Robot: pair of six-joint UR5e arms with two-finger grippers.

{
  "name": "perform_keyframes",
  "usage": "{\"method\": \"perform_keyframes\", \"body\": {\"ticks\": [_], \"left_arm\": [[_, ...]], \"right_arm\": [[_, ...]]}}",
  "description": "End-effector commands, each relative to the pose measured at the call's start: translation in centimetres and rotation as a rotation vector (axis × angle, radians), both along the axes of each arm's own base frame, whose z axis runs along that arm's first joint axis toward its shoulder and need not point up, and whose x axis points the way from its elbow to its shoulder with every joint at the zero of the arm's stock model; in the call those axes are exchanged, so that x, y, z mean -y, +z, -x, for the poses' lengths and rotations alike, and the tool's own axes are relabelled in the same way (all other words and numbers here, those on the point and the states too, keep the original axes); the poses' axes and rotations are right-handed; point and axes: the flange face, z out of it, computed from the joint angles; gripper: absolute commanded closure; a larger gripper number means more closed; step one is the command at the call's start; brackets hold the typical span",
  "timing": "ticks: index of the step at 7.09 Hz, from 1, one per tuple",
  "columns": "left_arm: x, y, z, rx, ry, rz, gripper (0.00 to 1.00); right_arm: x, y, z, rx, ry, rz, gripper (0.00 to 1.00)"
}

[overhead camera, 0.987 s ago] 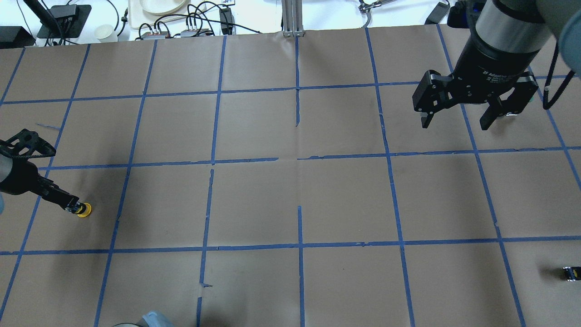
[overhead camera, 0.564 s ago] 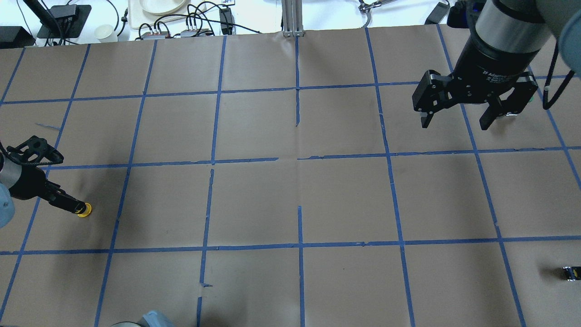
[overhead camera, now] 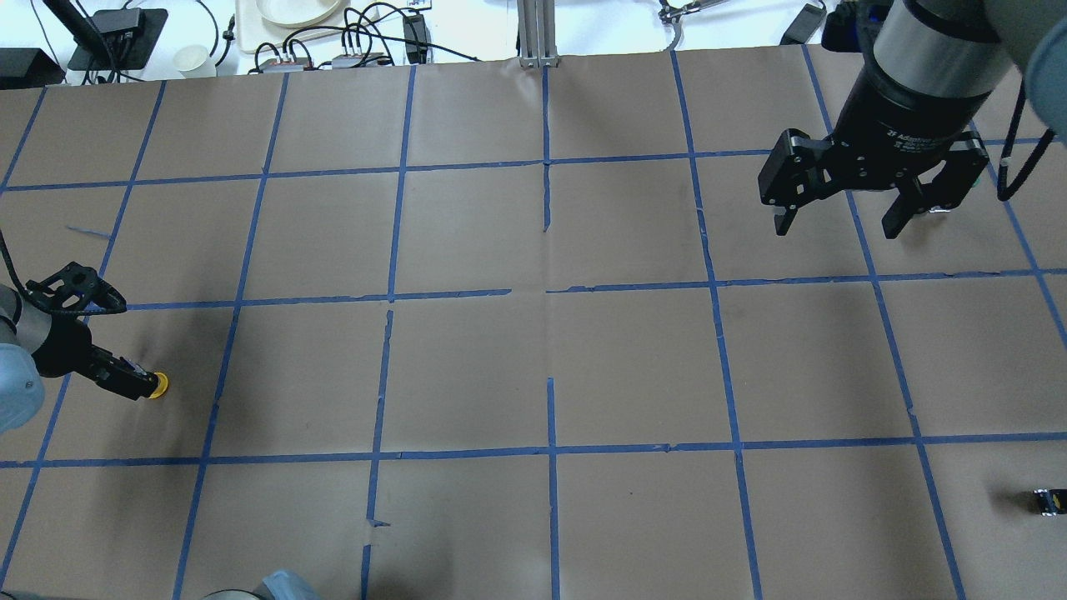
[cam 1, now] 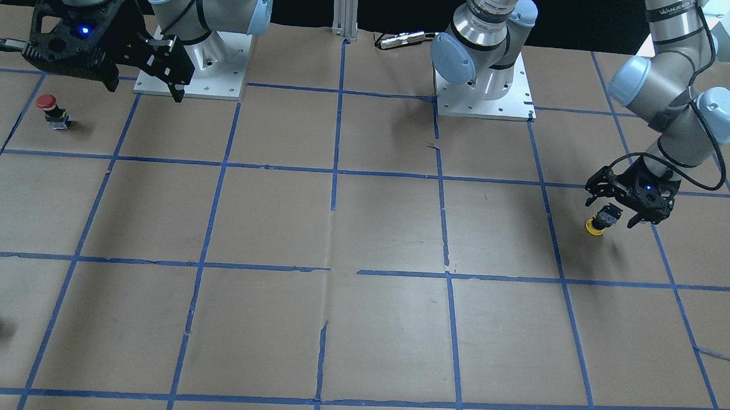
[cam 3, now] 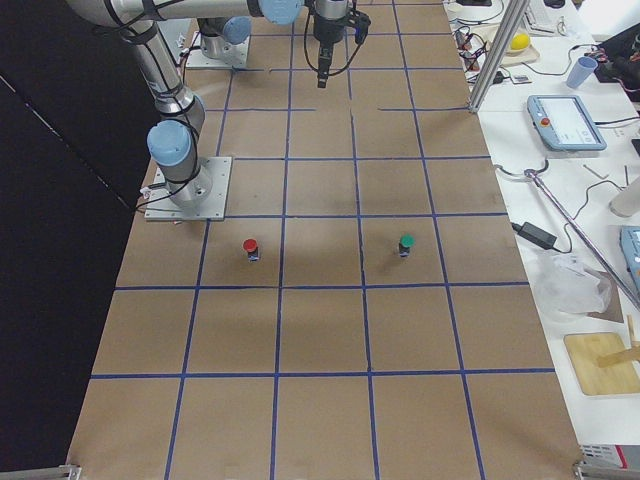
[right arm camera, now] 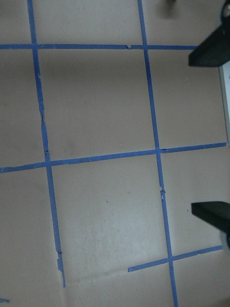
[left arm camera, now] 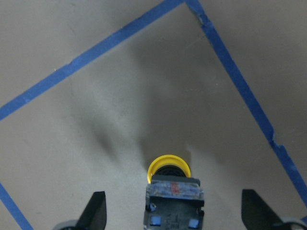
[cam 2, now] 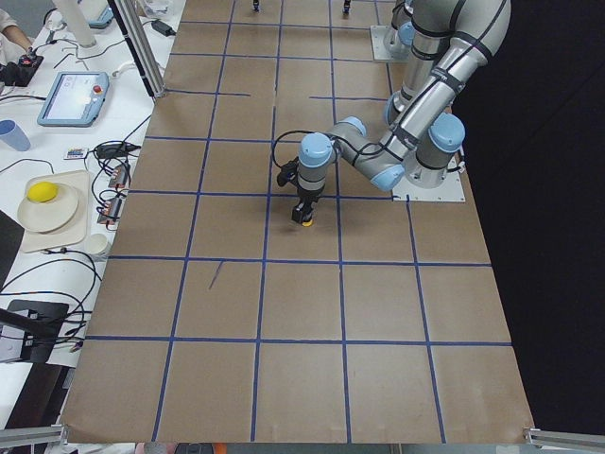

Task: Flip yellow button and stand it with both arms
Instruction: 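Close the left gripper on the yellow button's body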

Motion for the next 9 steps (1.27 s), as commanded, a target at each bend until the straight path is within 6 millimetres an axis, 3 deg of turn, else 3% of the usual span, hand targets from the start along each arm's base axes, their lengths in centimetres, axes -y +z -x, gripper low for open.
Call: {"method": "perform_keyframes", "body": {"ticks": [1,4,6,7,9], "left_arm": [[-0.3,-0.4,0.2,0.001,0.004,-0.005,0.12],[-0.2,-0.3,0.1,0.004,0.004,-0.004,0.53],[0.2,0.2,-0.1,0.031,0.082,0.008,0.68],[0.3,0.4,0.0,0.036,0.087,0.018,0.7],[0.6,3.2,0.5,0.058,0.078,0.054,0.71]], "right_arm": [[0.0,-0.1,0.0,-0.001,0.0,-0.003,0.0],[0.1,-0.2,0.0,0.005,0.0,-0.002,0.0],[0.0,-0.1,-0.1,0.006,-0.001,0.0,0.0],[0.1,-0.1,-0.1,0.006,-0.004,0.002,0.0],[0.1,-0.1,-0.1,0.006,-0.004,0.002,0.0]]}}
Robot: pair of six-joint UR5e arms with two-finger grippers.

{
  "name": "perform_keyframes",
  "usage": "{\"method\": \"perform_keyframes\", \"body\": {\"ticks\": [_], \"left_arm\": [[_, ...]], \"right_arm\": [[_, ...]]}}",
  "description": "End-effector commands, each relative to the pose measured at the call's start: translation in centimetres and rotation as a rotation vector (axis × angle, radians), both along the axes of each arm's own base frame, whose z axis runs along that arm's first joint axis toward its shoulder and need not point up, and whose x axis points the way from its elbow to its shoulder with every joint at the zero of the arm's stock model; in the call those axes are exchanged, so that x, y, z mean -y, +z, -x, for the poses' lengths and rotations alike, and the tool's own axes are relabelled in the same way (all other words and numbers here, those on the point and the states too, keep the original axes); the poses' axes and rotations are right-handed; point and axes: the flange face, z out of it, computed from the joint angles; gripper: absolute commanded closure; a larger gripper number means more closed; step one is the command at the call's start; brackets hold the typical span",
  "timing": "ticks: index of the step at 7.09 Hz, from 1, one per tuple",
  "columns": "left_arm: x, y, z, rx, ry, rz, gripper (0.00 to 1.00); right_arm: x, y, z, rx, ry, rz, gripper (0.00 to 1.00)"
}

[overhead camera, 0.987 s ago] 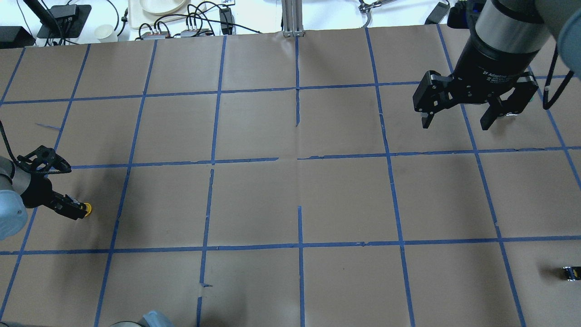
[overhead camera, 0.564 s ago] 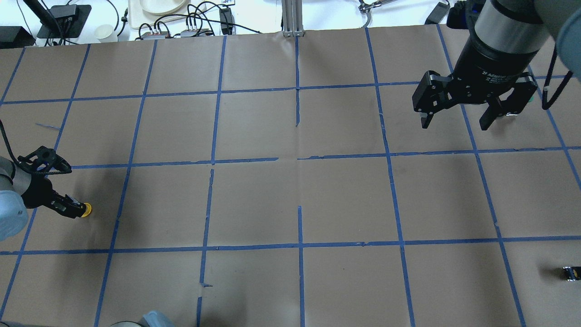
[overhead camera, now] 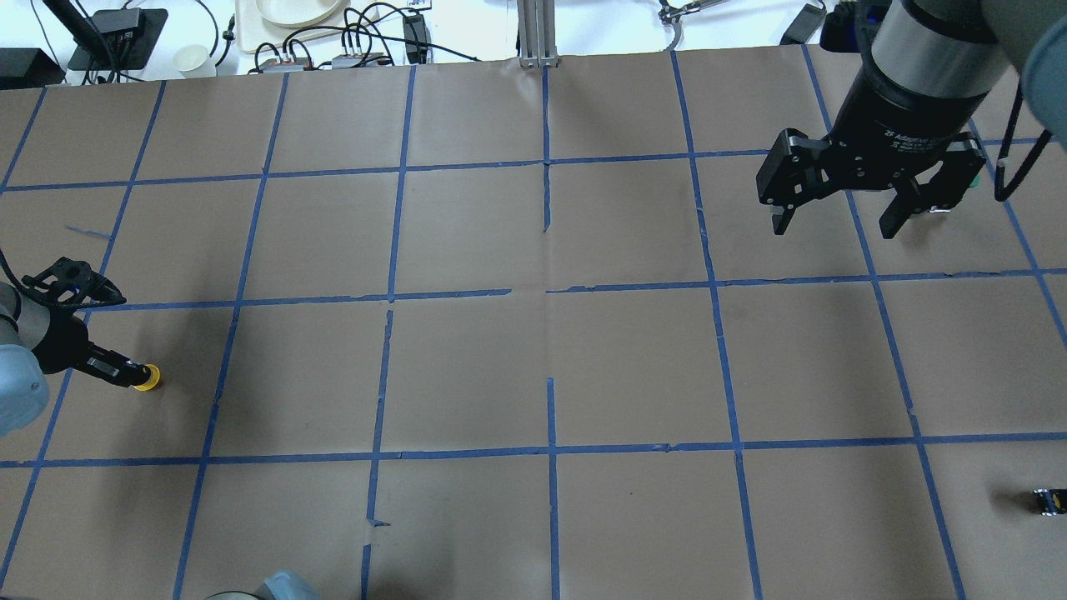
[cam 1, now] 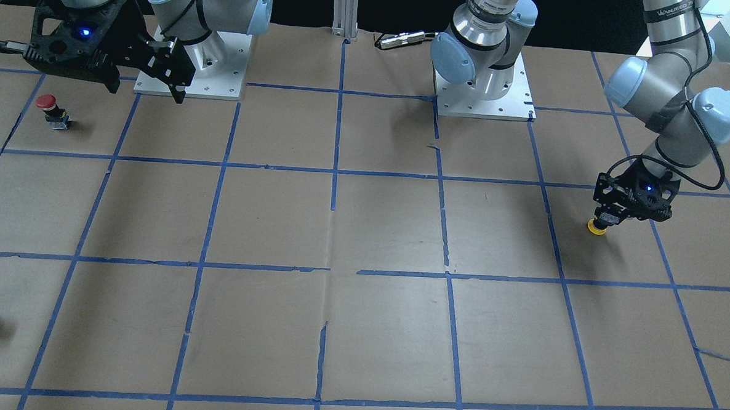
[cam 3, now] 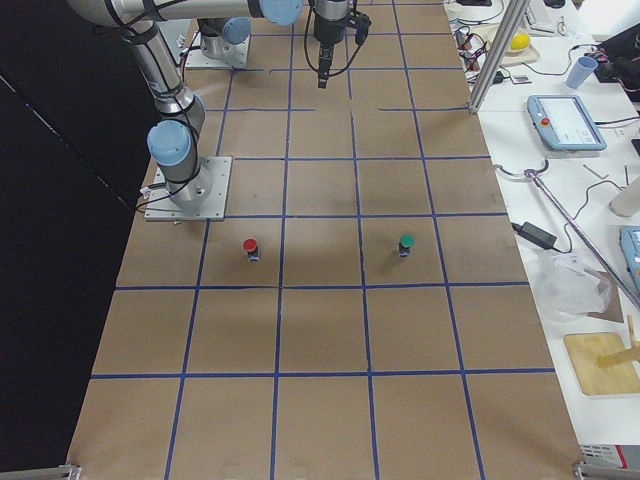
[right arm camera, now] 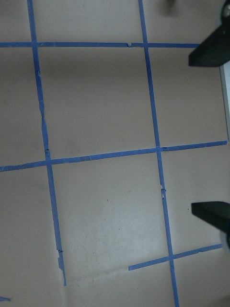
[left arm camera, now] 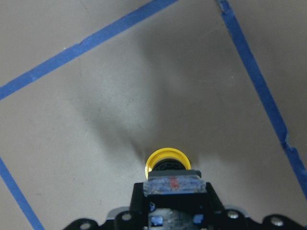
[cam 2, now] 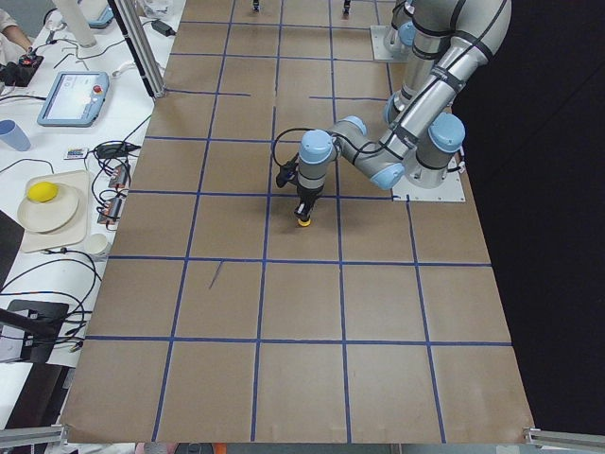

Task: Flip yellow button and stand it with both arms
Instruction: 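Lift the yellow button with the left gripper and raise it high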

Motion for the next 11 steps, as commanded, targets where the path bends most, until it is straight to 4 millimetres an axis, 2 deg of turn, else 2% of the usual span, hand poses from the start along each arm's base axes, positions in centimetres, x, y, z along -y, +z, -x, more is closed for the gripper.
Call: {"method": "perform_keyframes", "body": {"ticks": [1,2,3,4,5,7,8,9,10,11], "left_arm": [[0.3,3.1,2.9,-0.007,-0.033,0.01,0.71],[0.4,4.9,6.4,-0.028,-0.032,0.015,0.71],[-0.2,5.3,9.7,-0.125,0.01,-0.028,0.71],[-0.1,5.8,12.5,-0.238,0.058,-0.044,0.71],[0.1,7.2,15.6,-0.344,0.071,-0.093,0.71],[1.8,12.9,23.4,-0.562,0.152,-0.153,0.71],[3.0,15.7,27.0,-0.666,0.206,-0.174,0.71],[3.6,17.6,30.7,-0.723,0.207,-0.179,0.71],[3.5,19.5,34.6,-0.806,0.245,-0.209,0.72],[3.2,21.7,37.3,-0.903,0.272,-0.227,0.72]], "right_arm": [[0.5,-0.2,0.3,-0.01,-0.001,0.008,0.0],[1.6,0.4,0.3,-0.019,-0.038,0.095,0.0],[1.8,0.3,0.3,-0.013,-0.158,0.096,0.0],[2.7,-0.7,0.3,-0.009,-0.28,0.067,0.0],[3.2,-0.8,-0.6,0.126,-0.368,0.049,0.0],[5.8,-2.3,-0.2,0.354,-0.586,-0.052,0.0],[6.1,-2.1,-0.7,0.455,-0.664,-0.091,0.0],[6.5,-2.1,-1.4,0.552,-0.765,-0.154,0.0],[6.8,-2.1,-1.7,0.605,-0.816,-0.192,0.0],[7.0,-1.8,-2.3,0.664,-0.895,-0.247,0.0]]}}
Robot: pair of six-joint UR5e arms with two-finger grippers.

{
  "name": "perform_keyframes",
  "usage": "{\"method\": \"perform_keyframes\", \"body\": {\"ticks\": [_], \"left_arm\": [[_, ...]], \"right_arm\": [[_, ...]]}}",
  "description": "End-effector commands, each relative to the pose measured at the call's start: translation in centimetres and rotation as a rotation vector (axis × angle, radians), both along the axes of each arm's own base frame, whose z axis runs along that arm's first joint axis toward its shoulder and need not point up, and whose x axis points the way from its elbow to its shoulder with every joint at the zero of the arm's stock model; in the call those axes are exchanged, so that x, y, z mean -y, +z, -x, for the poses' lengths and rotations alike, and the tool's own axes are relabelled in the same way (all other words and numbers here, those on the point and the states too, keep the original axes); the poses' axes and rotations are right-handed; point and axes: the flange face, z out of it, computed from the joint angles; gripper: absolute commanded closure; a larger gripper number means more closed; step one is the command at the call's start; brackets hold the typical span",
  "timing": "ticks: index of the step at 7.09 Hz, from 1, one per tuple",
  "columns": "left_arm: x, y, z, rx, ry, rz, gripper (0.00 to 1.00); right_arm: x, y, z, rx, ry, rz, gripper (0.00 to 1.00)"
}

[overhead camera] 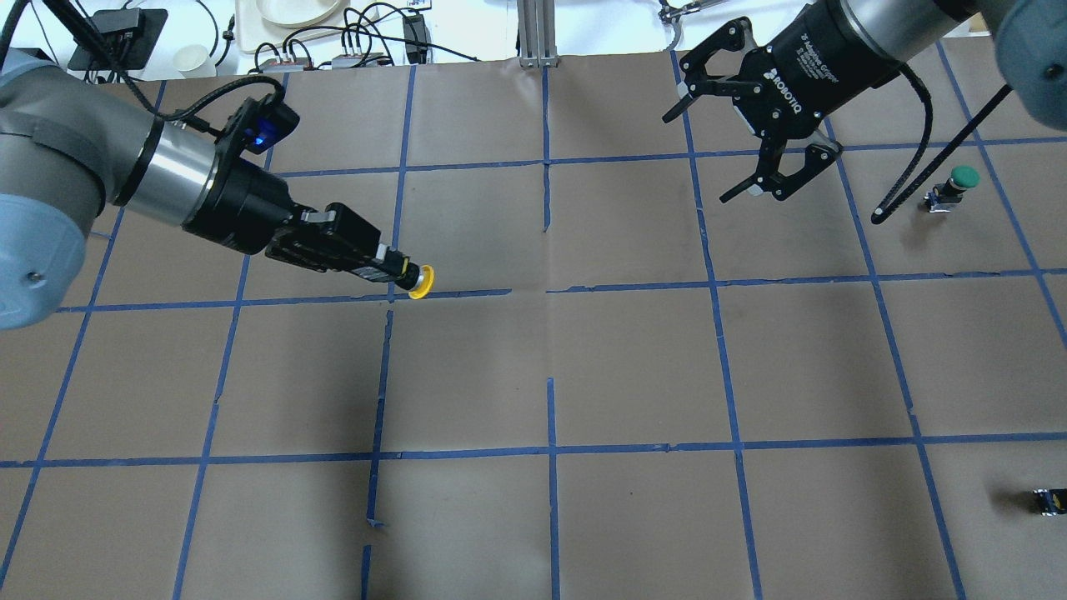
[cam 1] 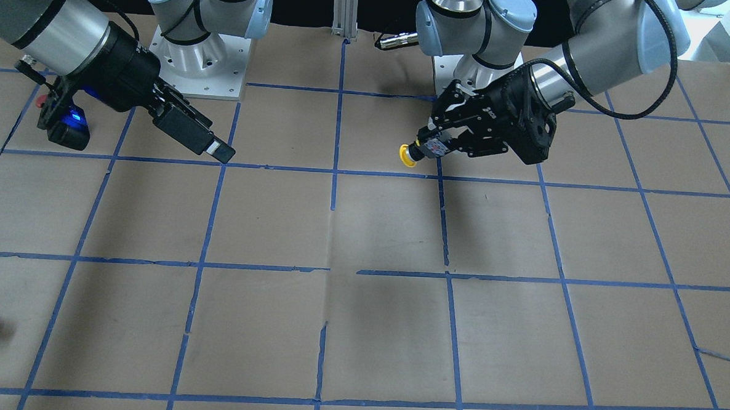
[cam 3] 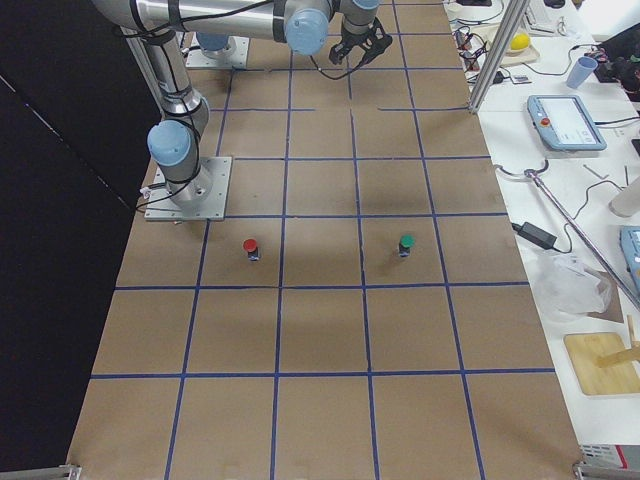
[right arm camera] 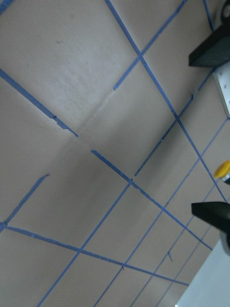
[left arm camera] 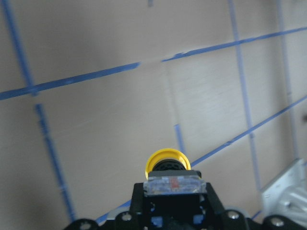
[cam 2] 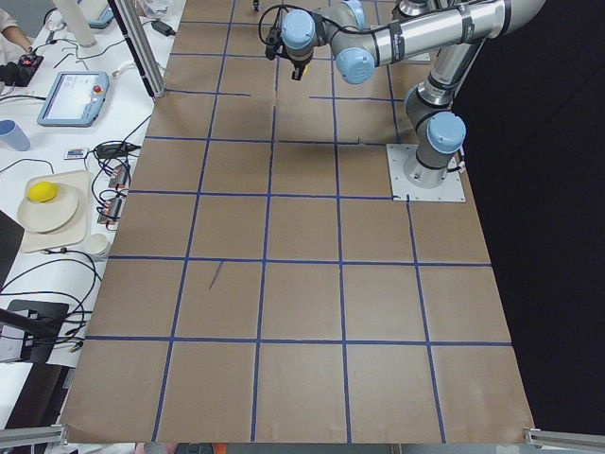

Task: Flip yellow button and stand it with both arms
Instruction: 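Lift the yellow button with the left gripper and raise it high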

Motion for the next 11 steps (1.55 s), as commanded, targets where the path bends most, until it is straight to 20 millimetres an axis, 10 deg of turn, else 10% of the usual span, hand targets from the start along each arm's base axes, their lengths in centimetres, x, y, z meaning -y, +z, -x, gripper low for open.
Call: {"method": "perform_keyframes", "body": {"ticks": [1,5,11], "left_arm": [[-0.2,3.7,4.5,-0.24,0.087,-0.064,0.72],[-0.4,5.7,6.1,-0.622,0.167,-0.131,0.77],[0.1,6.3,6.3,-0.734,0.186,-0.145,0.77]], "right_arm": [[0.5,0.3,-0.9,0.176,-0.133,-0.097,0.0],[-0.6,0.1,0.5,0.236,-0.233,-0.272,0.0],[-4.4,5.1,-2.3,0.343,-0.221,-0.235,0.0]]}}
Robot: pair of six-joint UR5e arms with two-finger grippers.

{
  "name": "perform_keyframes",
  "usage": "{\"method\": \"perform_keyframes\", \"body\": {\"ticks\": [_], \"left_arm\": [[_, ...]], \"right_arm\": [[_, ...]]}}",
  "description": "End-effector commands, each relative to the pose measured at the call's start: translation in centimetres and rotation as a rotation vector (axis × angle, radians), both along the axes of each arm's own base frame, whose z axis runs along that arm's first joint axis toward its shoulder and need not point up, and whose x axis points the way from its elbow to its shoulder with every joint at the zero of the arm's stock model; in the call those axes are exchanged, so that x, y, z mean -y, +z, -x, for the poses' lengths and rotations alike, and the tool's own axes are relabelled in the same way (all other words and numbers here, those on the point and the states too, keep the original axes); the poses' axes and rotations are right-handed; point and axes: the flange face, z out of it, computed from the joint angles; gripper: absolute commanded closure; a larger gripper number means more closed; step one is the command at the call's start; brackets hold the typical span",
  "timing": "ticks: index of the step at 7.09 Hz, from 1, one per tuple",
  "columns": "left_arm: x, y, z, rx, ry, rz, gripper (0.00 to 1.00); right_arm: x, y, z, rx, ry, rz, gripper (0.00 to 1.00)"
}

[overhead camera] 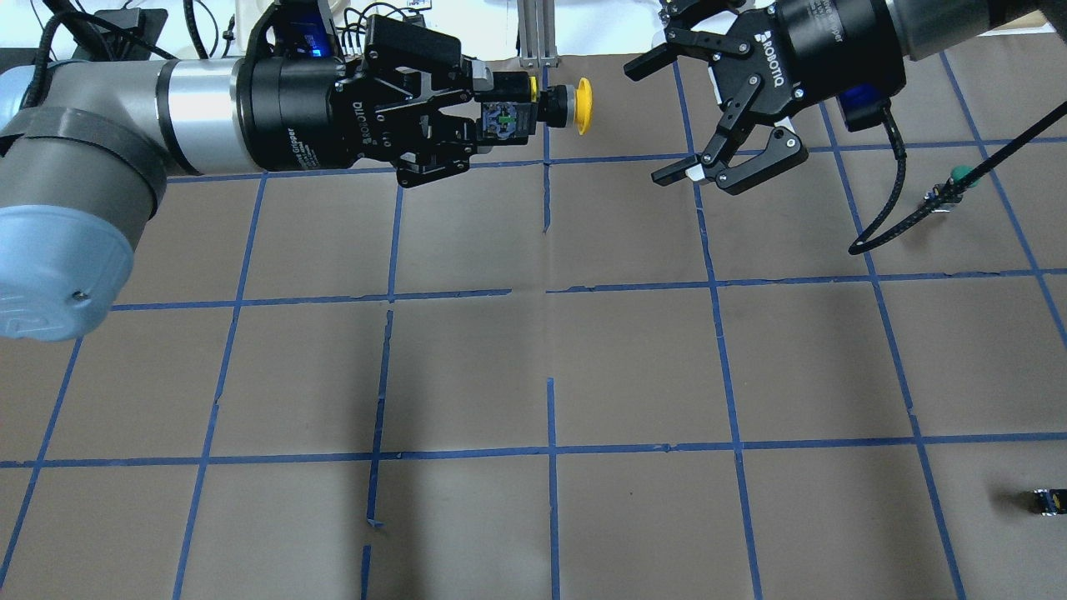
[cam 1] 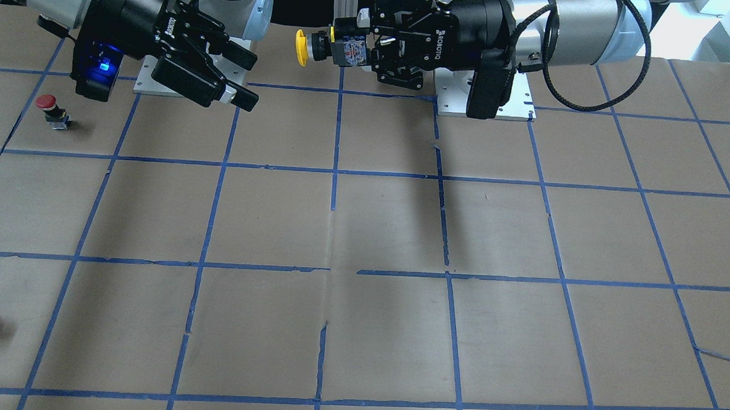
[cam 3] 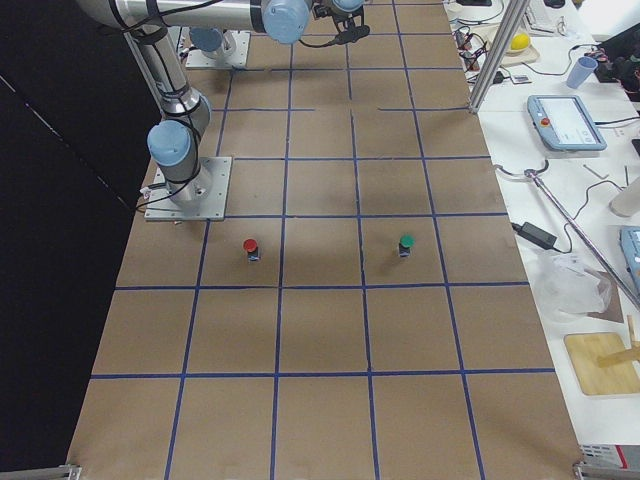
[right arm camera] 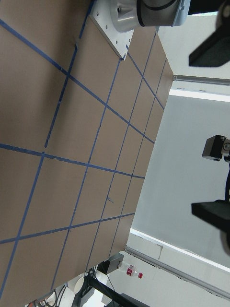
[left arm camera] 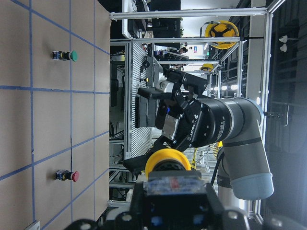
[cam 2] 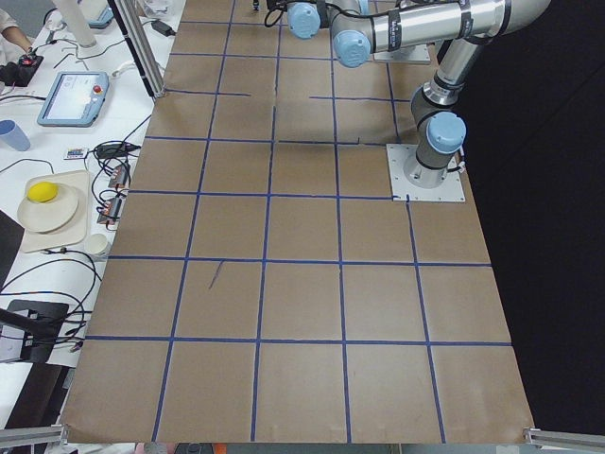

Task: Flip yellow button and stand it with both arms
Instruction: 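Move the right gripper toward the yellow cap held by the left gripper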

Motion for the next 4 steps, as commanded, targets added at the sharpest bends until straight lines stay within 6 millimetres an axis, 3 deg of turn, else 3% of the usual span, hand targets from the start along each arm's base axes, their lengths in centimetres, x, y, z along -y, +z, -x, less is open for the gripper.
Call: {"method": "perform_keyframes", "body": {"ticks": [1,4], "left_arm": [[0.05,0.04,0.0,-0.007,0.001,-0.001,0.77],[0.15,0.21,0.0,-0.007,0.002,-0.005,0.77]], "right_arm": [[-0.8,1.11,-1.76,0.046,0.021,0.027,0.0],[-0.29,1.27,-2.56,0.131,0.017,0.036,0.01]]}}
